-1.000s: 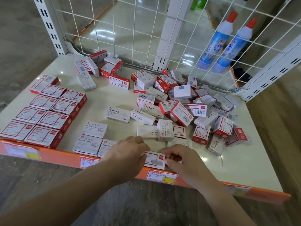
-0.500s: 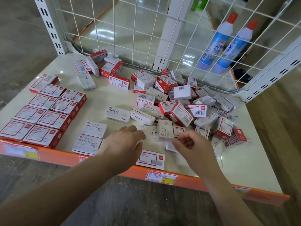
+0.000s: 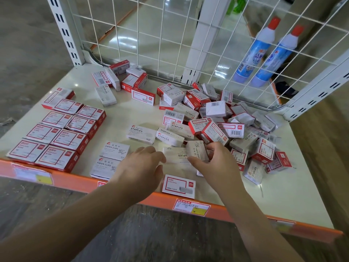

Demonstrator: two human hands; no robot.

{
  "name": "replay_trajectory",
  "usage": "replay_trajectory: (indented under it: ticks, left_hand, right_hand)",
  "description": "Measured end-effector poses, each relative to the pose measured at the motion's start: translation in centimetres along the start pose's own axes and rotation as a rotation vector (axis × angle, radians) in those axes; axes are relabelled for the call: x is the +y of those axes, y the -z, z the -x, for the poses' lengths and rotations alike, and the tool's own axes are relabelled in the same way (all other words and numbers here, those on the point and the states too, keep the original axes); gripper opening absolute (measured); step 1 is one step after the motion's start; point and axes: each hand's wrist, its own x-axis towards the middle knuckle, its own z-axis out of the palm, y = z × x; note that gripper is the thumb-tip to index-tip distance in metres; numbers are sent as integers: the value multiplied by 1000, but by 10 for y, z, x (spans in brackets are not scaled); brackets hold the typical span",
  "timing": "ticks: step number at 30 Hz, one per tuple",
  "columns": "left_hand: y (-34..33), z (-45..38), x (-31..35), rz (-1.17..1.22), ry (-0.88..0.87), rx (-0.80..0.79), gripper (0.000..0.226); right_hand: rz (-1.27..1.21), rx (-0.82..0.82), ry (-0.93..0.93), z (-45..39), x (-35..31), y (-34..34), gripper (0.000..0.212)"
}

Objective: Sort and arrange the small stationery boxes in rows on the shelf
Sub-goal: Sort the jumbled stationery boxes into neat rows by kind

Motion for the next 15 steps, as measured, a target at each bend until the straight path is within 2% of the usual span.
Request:
replay_trajectory:
  ticks: [3,7,15]
  left_hand:
    - [1,-1,-5,16,24,18,29]
    - [5,-5,-12,80,49,72,27]
    - [18,-8,-14,317,89,17,32]
  right_hand:
    - [0,-26,-30,4,5,6,49]
    - [-39,-20,47,9,8,14,34]
    - [-23,-115,345,26,-14,17,43]
